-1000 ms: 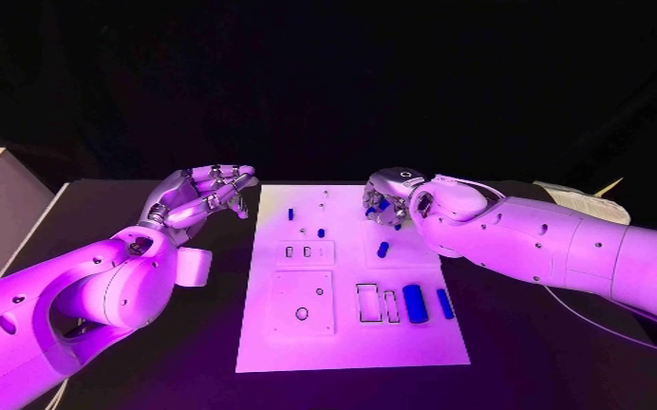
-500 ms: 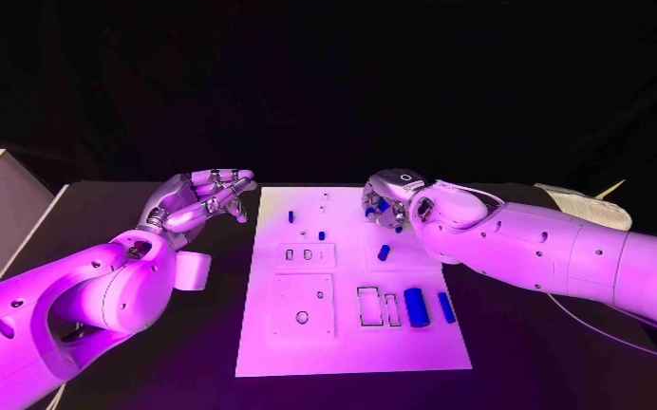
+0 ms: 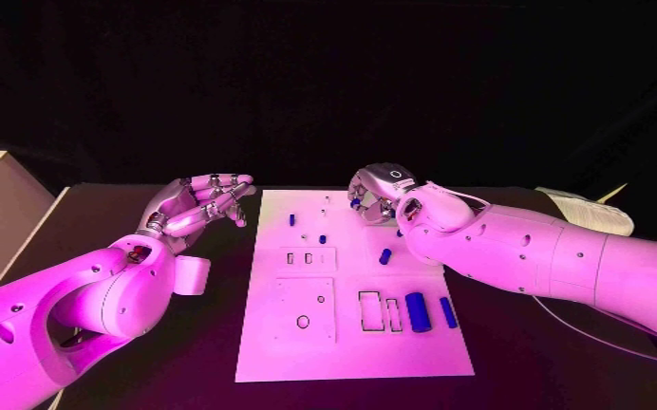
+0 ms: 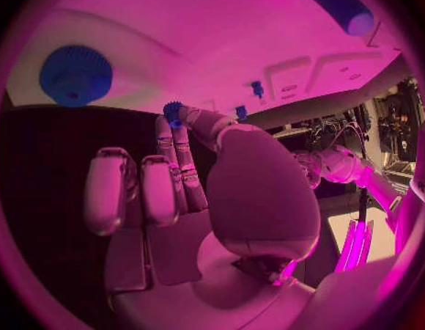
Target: Assemble the parts on the task board
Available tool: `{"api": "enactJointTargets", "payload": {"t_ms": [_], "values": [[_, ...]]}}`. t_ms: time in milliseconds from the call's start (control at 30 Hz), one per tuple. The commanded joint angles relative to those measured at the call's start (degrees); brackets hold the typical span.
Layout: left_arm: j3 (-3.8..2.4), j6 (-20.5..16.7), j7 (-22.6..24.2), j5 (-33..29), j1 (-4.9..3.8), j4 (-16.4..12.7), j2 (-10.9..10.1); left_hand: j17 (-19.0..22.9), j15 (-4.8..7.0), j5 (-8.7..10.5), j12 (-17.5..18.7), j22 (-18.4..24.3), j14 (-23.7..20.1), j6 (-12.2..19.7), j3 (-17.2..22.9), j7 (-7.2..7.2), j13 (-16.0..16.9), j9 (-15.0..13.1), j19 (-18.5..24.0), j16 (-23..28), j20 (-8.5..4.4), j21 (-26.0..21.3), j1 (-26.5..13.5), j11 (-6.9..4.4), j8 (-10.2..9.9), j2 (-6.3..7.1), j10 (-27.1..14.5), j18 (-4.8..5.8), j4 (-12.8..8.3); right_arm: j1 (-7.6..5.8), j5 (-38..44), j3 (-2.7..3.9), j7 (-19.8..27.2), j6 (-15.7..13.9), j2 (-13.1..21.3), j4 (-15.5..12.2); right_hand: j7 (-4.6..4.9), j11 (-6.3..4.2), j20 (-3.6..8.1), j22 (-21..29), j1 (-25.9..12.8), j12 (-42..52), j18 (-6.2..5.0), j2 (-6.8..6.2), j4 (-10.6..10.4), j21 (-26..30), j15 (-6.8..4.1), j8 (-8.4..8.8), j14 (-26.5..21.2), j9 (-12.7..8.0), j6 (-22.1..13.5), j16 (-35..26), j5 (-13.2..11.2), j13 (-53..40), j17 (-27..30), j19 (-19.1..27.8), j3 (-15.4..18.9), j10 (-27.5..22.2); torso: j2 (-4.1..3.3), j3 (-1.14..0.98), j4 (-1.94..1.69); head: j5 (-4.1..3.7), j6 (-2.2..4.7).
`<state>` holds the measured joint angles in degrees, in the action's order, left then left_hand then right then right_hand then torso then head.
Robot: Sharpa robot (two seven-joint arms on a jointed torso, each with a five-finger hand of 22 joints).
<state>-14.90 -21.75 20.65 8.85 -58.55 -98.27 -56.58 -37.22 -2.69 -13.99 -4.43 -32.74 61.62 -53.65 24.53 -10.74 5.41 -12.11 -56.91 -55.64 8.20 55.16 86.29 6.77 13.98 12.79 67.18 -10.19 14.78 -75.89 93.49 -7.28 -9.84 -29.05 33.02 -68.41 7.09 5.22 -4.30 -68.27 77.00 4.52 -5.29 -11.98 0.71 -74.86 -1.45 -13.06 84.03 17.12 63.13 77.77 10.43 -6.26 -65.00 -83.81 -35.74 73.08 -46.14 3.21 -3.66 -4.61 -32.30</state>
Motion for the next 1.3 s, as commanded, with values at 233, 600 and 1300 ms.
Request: {"api": "enactJointTargets", "payload": {"t_ms": [233,600,1300], "values": [[-0.06,0.88,0.46,0.25,-0.03,-0.16,0.23,-0.05,-0.02,0.2,-0.24,-0.05,-0.09,0.35,0.28,-0.08,0.05,-0.05,0.47,-0.17,-0.12,0.2,-0.65,0.15,0.32,0.03,-0.11,-0.31,-0.07,-0.14,0.51,0.3,-0.08,-3.44,-3.31,2.96,0.22,-2.32,0.45,0.01,1.16,0.17,0.9,0.93,1.61,-0.27,-0.38,-0.21,1.84,0.17,0.28,0.17,0.47,-2.25,0.13,0.15,-1.24,2.57,-0.27,0.09,-0.14,0.01,0.23],[-0.07,1.02,0.28,0.41,-0.04,-0.32,0.33,-0.05,-0.03,0.21,-0.25,-0.08,-0.1,0.36,0.28,-0.08,0.06,-0.06,0.51,-0.2,-0.12,0.25,-0.68,0.14,0.33,0.05,-0.12,-0.31,-0.06,-0.16,-0.11,0.35,0.68,-3.04,-6.1,6.31,0.25,-2.28,0.44,-0.06,0.8,-0.02,0.91,0.73,1.61,-0.31,-0.34,-0.17,1.84,0.3,0.07,0.26,0.56,-2.39,0.05,0.16,-1.11,2.41,-0.54,0.66,-0.95,-0.43,0.16],[-0.11,0.99,0.12,0.59,-0.06,-0.54,0.26,-0.05,-0.02,0.21,-0.25,-0.13,-0.11,0.37,0.31,-0.06,0.07,-0.08,0.55,-0.23,-0.11,0.32,-0.66,0.13,0.35,0.06,-0.13,-0.31,-0.09,-0.14,-0.81,0.35,1.44,-2.74,-8.27,8.87,0.32,-2.19,0.41,-0.07,0.55,-0.29,0.91,0.67,1.62,-0.29,-0.28,-0.03,1.84,0.41,-0.3,0.34,0.74,-2.5,0.02,0.21,-1.12,2.12,-0.77,0.74,-1.02,0.28,0.16]]}}
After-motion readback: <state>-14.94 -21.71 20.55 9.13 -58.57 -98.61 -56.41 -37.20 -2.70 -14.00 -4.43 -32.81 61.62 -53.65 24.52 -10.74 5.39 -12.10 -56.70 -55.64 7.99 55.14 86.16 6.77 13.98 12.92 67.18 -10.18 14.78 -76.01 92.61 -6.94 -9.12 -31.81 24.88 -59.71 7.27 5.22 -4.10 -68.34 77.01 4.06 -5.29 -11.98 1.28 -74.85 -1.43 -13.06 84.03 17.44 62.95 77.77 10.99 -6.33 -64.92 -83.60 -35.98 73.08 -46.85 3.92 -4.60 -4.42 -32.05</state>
